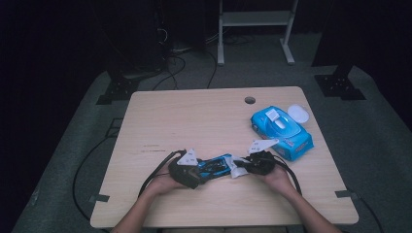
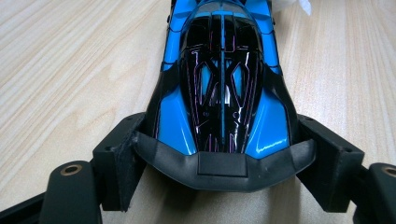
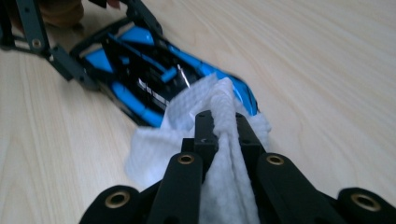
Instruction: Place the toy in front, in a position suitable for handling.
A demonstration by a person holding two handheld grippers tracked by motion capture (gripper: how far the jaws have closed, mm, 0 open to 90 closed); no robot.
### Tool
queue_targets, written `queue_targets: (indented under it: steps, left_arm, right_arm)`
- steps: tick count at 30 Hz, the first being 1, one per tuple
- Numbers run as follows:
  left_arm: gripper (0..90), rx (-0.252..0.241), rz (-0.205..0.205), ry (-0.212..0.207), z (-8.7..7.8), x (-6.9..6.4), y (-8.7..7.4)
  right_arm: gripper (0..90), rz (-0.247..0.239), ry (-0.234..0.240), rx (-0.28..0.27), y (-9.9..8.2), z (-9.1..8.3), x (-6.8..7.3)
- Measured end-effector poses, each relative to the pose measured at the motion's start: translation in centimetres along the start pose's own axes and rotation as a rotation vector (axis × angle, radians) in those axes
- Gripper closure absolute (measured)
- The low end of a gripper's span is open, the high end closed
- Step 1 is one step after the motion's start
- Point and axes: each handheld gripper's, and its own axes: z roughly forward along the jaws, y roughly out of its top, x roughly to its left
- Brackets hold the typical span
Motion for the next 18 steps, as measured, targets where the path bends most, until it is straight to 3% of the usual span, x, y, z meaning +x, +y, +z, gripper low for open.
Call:
queue_targets:
  steps: [5,9,12,14,18]
  left_arm:
    - [23.8,0.002,0.001,0.000,0.0,0.0,0.0]
    - [23.8,0.002,-0.001,0.001,0.0,0.0,0.0]
    - [23.8,0.002,0.000,0.000,0.0,0.0,0.0]
    - [23.8,0.002,0.001,-0.001,0.0,0.0,0.0]
    - [23.8,0.009,0.003,0.000,0.0,0.0,0.1]
  right_arm:
    - [83.3,-0.042,0.008,-0.004,2.3,2.1,0.4]
    - [83.3,-0.045,0.005,-0.009,2.9,3.3,0.0]
    - [83.4,-0.044,-0.004,-0.014,2.5,3.0,-0.2]
    - [83.0,-0.086,-0.049,0.014,2.0,2.3,-0.2]
    - [82.9,-0.072,-0.050,0.021,1.5,1.8,-0.4]
